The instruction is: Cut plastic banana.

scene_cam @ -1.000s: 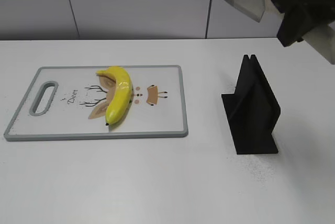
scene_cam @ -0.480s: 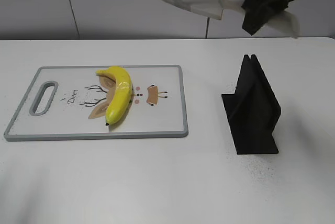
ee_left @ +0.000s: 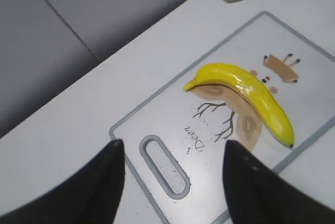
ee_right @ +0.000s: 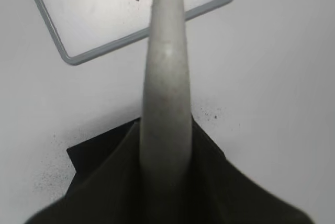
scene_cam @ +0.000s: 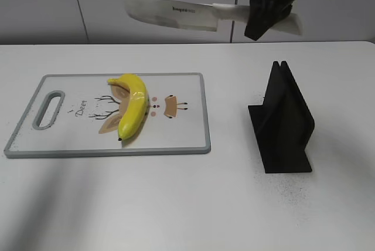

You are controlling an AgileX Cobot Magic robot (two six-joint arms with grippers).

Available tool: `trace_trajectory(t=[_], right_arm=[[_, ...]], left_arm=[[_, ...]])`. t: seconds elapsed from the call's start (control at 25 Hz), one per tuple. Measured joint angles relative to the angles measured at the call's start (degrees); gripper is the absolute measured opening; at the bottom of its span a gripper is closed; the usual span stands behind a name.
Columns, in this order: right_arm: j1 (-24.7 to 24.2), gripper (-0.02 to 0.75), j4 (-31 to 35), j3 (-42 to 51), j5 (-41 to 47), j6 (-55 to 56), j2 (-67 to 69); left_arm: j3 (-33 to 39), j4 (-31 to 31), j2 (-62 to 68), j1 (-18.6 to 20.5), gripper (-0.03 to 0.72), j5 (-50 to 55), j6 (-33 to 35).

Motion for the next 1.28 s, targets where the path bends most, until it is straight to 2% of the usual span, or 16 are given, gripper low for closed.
trace_trajectory(t=[0.2,0.4,0.52,0.92,1.28], right_arm=[[1.0,0.16,1.0,-4.0,0.0,-4.9,3.9],[2.6,0.16,1.4,-6.9,0.0,-7.8,7.5],[3.3,0.16,1.6,-7.1,0.0,-10.0,8.8],[6.4,0.16,2.3,-7.1,-0.1,-15.3,10.0],[7.5,0.16,2.3,-7.1,-1.0,-15.9,10.0]], left_arm=[[-6.9,-4.8,10.2,0.0,0.577,6.4,17.2],[-10.7,-6.4,16.4,-0.3,0.577,7.1,25.7],[-11.0,-6.4,18.0,-2.1,0.577,7.0,31.0],[-11.4,-6.3,21.9,-9.1,0.577,3.2,37.1],[-11.4,-5.3,26.2,-9.3,0.577,5.0,40.1]])
